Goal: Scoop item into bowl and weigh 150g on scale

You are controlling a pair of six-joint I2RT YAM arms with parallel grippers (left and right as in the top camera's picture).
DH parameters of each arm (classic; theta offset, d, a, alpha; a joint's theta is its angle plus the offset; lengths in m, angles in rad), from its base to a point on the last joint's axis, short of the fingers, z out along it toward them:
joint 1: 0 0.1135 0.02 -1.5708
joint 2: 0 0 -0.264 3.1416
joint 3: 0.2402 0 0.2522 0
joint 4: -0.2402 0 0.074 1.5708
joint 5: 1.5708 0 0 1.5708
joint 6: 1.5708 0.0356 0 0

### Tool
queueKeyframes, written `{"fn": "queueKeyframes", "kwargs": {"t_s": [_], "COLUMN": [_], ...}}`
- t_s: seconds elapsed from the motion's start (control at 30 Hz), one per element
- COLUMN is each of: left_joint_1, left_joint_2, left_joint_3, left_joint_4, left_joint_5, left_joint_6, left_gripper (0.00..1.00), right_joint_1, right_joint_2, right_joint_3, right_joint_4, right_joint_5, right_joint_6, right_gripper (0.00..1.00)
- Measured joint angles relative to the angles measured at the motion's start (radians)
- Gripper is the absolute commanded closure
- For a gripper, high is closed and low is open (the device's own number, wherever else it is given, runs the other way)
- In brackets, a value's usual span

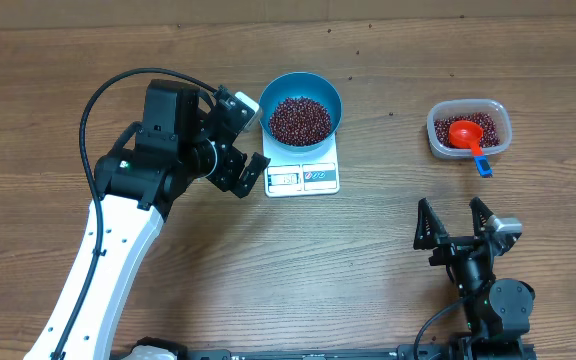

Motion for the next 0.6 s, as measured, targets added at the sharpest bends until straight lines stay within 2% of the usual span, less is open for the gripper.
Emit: {"fn": "queueKeyframes", "kwargs": {"t_s": [0.6], "left_joint_1": [0.000], "left_joint_2": [0.000], "left_joint_3": [0.000], "left_joint_4": [0.000], "left_joint_5": [0.000], "left_joint_6": [0.000], "left_gripper": [0.00], "right_joint_1": [0.006], "right_joint_2": [-0.025], "right_joint_3": [0.000], "right_joint_4": [0.005], "right_joint_5": [-0.006], "right_joint_6": [0.000], "right_gripper": [0.00]}}
